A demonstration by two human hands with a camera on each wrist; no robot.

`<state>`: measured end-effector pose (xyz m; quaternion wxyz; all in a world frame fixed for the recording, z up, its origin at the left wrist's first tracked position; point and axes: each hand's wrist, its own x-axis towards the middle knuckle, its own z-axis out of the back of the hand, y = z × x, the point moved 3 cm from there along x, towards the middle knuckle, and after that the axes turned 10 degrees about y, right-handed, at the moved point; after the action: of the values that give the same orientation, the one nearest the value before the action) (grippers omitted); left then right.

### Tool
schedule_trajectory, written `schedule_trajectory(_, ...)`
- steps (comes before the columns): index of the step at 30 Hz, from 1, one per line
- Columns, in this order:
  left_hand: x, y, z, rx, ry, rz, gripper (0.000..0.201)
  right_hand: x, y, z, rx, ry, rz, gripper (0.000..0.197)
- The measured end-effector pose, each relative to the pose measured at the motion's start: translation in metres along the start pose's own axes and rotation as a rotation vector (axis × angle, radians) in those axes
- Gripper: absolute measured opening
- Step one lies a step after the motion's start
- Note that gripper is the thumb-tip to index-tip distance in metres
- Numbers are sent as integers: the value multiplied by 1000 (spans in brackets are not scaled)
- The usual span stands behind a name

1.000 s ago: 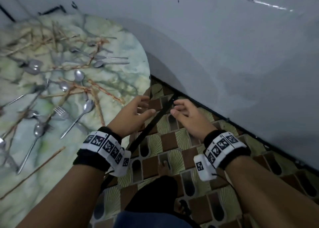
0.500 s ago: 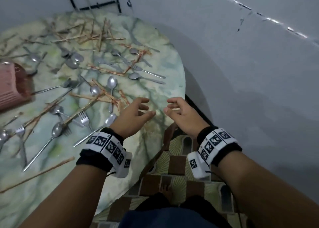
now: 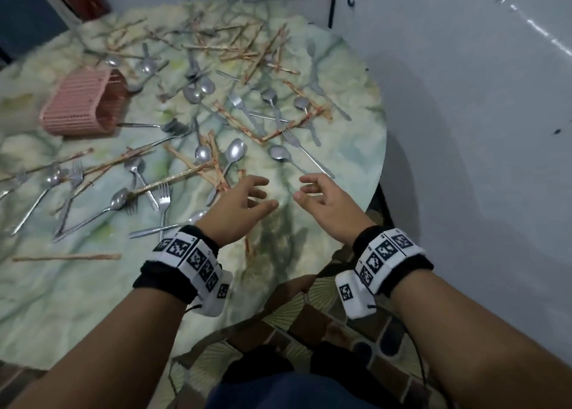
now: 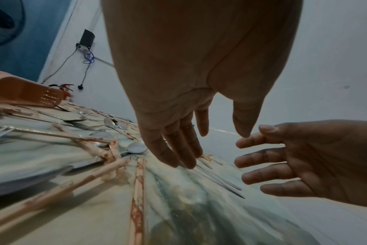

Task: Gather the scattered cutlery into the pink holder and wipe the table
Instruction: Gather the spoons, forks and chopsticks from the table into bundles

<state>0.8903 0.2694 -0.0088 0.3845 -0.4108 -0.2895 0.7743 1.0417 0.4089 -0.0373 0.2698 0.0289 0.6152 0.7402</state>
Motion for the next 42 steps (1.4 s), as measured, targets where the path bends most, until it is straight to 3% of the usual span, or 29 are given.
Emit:
schedule_trajectory(13,50,-9,3,-45,-113,140,55,82,8,56,-57,157,19,36)
schedule_trajectory(17,92,-11,13,119,-128,225,42,113,17,70,-159,106,20,33)
schedule_trajectory(21,140,-25,3,350,-104,358,56,139,16,86,-278,34,-11,30)
schedule_trajectory(23,159,-28,-6,385,-64,397,48,151,17,95,-330,-5,-24,29)
schedule_trajectory(27,174,-29,-8,393,-71,392,27,174,22,115,-402,-41,-14,22)
schedule_trajectory(30,168,-24,-2,350,-107,382,30,195,22,134,-505,-86,-23,20)
schedule_trajectory(34,158,-33,12,308,-258,265,16,225,14,158,-659,-100,-89,38)
schedule_trajectory(37,176,-60,23,287,-325,196,23,241,9,176,-808,-23,-193,53)
schedule_trajectory(39,202,-74,26,306,-371,171,18,249,5,183,-894,29,-175,48)
schedule_trajectory(42,244,-80,23,419,-336,204,29,259,1,189,-893,55,-96,38)
